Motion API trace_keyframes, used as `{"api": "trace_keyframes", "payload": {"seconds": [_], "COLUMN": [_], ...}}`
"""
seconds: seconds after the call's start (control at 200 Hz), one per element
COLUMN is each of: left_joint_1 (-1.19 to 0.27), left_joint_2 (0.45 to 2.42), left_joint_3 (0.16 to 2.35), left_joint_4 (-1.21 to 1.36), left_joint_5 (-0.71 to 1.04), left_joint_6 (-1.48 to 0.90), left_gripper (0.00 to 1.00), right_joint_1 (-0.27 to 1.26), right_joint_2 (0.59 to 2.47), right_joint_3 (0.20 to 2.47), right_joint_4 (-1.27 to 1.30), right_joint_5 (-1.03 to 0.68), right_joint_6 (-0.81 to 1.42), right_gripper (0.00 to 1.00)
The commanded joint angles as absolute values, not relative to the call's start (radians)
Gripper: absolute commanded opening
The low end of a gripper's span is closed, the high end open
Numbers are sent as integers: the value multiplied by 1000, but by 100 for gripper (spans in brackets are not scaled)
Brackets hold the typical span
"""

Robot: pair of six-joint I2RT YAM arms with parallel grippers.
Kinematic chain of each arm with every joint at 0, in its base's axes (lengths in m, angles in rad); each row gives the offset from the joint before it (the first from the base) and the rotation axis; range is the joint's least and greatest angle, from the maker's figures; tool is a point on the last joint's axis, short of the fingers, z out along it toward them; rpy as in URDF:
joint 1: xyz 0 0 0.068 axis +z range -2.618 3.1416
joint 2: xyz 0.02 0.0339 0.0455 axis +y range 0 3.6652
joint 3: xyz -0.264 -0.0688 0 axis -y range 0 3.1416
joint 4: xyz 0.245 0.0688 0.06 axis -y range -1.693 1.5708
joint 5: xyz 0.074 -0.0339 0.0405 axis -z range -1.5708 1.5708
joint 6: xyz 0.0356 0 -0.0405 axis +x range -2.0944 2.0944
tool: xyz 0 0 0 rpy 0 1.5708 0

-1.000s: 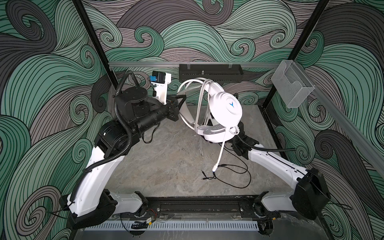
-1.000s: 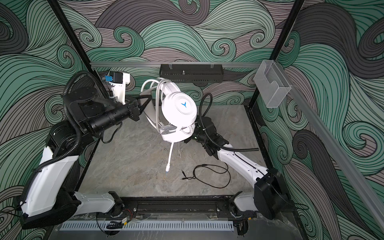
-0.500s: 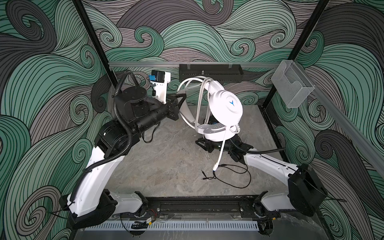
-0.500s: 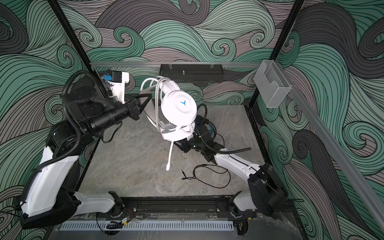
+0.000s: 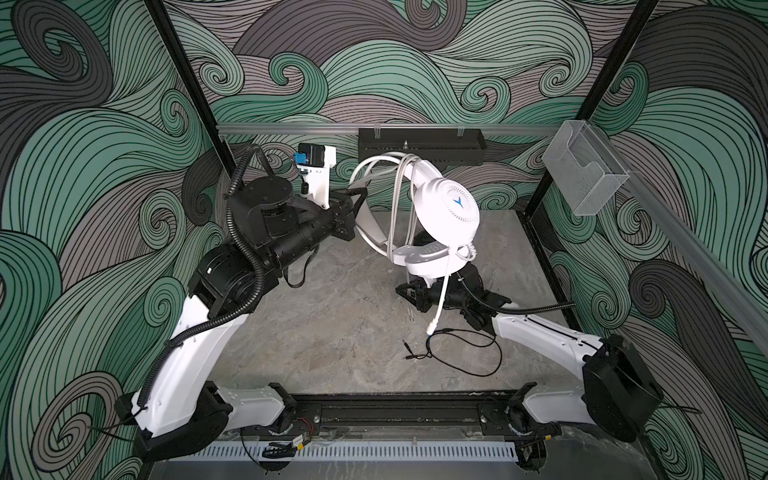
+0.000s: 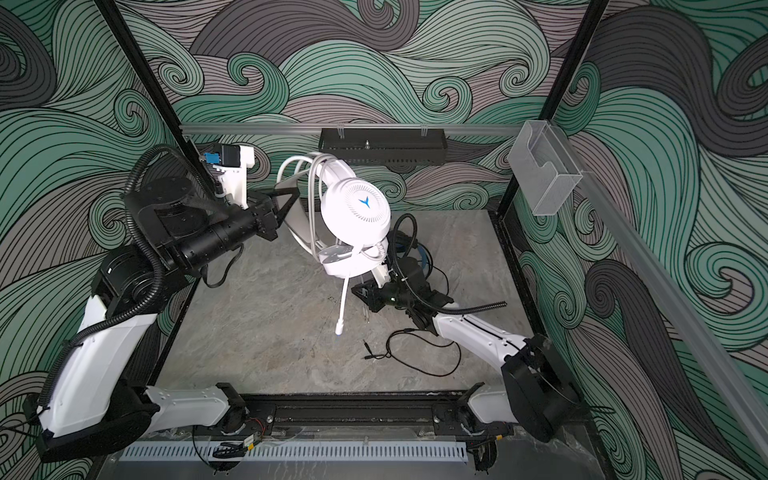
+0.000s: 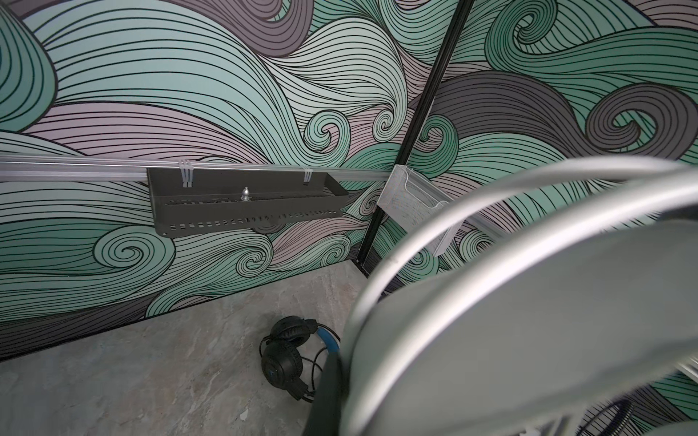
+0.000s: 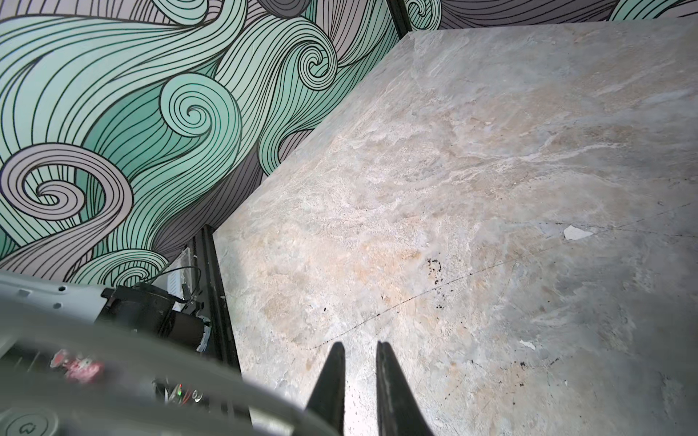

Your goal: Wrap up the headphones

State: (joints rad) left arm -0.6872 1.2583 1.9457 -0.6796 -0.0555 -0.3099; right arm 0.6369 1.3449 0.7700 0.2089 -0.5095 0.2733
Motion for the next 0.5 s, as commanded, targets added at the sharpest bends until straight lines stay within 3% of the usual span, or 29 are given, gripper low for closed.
{"api": "trace_keyframes", "payload": {"seconds": [0.0,0.19,0.34,0.495], "left_joint_1": [-676,-671,-664,-648], "left_joint_2": [1229,1228,1217,1212], "left_joint_3": [1960,1951,1929,1904], "left_joint_4": [-586,-584,-574,-558], "left_joint_5": [-79,-82,-164,-320], "left_joint_6": [-370,-384,-430,-522], "left_gripper": [0,0,0,0], "right_joint_1": [643,644,653,693], "right_joint_2": [1318,1325,1310,1234], "right_joint_3": [750,756,777,774], "right_joint_4": [204,195,115,-17], "right_joint_5": [-522,-527,-498,-363], "right_joint_6": [275,264,227,148], "right_gripper": [16,0,0,0]}}
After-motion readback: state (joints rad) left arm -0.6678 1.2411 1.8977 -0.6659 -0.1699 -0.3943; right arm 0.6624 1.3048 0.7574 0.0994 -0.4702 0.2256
